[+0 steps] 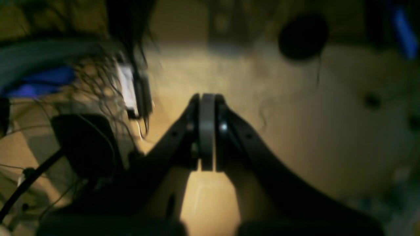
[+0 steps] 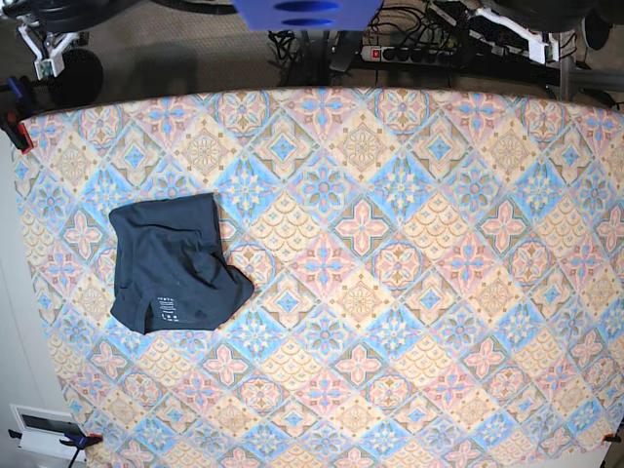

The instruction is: Layout the t-shirt on the table in an organized manner, then fold the t-shirt properly

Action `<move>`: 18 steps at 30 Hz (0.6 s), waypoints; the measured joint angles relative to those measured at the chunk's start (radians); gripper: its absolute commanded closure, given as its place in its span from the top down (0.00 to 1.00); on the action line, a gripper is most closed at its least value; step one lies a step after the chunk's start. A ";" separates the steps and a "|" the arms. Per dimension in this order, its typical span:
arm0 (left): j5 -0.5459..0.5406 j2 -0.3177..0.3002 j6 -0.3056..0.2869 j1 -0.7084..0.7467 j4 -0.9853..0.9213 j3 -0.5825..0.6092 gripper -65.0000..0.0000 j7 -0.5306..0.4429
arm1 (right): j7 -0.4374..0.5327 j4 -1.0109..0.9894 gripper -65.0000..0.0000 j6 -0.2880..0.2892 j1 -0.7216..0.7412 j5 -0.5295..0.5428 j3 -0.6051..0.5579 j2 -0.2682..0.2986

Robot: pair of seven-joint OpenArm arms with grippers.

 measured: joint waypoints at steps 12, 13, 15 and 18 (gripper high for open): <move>0.171 0.002 -0.003 -0.284 -0.489 0.148 0.00 -0.014 | 0.341 -0.560 0.01 0.011 0.039 -0.319 -0.294 -0.015; 0.178 0.001 0.000 -0.319 -0.540 0.169 0.00 -0.012 | 0.320 -0.621 0.01 0.008 0.087 -0.359 -0.304 -0.020; 0.204 -0.006 0.000 -0.375 -0.638 0.224 0.00 -0.053 | 0.366 -0.739 0.01 -0.004 0.212 -0.373 -0.310 -0.019; 0.295 -0.004 0.000 -0.468 -0.804 0.339 0.00 -0.200 | 0.536 -0.899 0.01 0.015 0.372 -0.342 -0.319 -0.005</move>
